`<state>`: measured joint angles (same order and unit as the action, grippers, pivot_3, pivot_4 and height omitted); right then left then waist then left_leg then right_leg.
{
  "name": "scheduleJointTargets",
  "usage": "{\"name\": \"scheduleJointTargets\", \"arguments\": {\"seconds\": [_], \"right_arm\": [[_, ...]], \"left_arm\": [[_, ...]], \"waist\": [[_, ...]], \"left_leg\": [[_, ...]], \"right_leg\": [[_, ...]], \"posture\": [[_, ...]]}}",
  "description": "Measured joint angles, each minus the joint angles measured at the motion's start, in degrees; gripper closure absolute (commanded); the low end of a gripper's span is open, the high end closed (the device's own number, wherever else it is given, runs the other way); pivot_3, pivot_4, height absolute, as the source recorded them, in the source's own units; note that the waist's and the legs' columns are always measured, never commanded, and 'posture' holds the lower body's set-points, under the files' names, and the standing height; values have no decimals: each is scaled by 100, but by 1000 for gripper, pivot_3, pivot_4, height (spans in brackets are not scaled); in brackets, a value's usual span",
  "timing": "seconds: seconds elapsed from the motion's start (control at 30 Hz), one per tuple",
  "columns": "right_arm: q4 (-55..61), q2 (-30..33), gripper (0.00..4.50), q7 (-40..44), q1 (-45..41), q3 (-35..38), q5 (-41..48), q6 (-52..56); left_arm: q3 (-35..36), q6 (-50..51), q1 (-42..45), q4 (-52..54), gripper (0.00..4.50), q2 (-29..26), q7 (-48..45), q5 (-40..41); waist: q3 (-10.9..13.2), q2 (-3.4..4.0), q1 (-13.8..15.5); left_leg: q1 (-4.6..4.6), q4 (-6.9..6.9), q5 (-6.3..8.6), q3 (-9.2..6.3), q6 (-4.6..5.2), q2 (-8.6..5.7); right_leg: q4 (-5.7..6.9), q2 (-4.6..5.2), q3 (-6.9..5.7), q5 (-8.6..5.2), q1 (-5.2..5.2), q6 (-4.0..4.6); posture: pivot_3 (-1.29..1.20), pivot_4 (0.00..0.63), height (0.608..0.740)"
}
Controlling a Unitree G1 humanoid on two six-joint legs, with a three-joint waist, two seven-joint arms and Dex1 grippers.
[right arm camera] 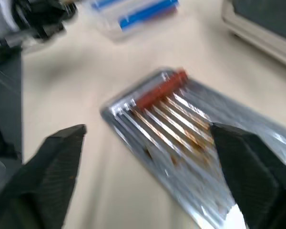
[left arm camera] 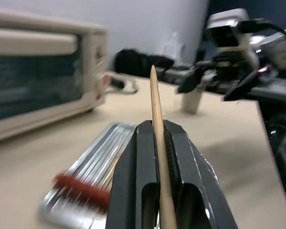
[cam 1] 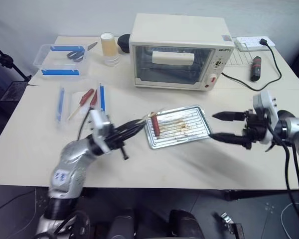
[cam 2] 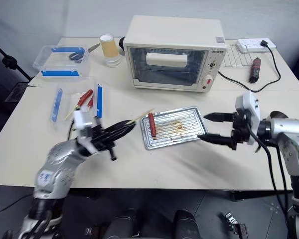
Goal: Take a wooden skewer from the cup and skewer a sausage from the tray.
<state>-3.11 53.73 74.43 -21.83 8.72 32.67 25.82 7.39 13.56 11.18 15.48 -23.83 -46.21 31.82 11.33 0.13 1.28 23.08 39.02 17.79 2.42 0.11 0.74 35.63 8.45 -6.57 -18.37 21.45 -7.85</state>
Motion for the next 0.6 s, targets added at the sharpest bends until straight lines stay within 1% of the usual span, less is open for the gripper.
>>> {"name": "scheduleJointTargets", "arguments": {"seconds": [0.13, 0.23, 0.4, 0.53, 0.6], "right_arm": [[-385, -49, 42, 67, 43, -36, -448, -724], [-269, -383, 42, -278, -124, -213, -632, -733], [697, -1040, 42, -1061, -598, -854, -609, 332], [1345, -1822, 42, -2350, -1376, -1409, -630, 2074], [1402, -2278, 42, -2903, -1570, -1550, -669, 2592]], "left_arm": [[715, -80, -819, 330, 4500, -210, 244, 2], [1077, -124, -1279, 435, 4500, -214, 412, 3], [1279, -150, -1482, 492, 4500, -210, 597, 30], [1283, -154, -1500, 525, 4500, -205, 667, 46], [1261, -154, -1485, 535, 4500, -204, 685, 46]], "waist": [[0, 0, -15], [0, 0, -7], [0, 0, 16], [-3, -4, 5], [-3, -4, 11]], "left_leg": [[-9, 1, 0, 4, 0, 3], [-9, 2, -1, 3, -2, 6], [-7, 4, 0, -14, -2, 5], [-7, 2, 1, -31, -5, 5], [-4, 1, 1, -30, -5, 2]], "right_leg": [[2, 0, 9, 0, -2, 0], [3, -1, 8, 0, -2, 0], [4, 4, 12, 0, 0, 1], [12, 1, 13, 0, 6, 4], [12, 1, 12, 0, 8, 4]], "posture": [[0, 150, 740], [0, 150, 740], [0, 150, 740], [0, 150, 740], [0, 150, 740]]}}
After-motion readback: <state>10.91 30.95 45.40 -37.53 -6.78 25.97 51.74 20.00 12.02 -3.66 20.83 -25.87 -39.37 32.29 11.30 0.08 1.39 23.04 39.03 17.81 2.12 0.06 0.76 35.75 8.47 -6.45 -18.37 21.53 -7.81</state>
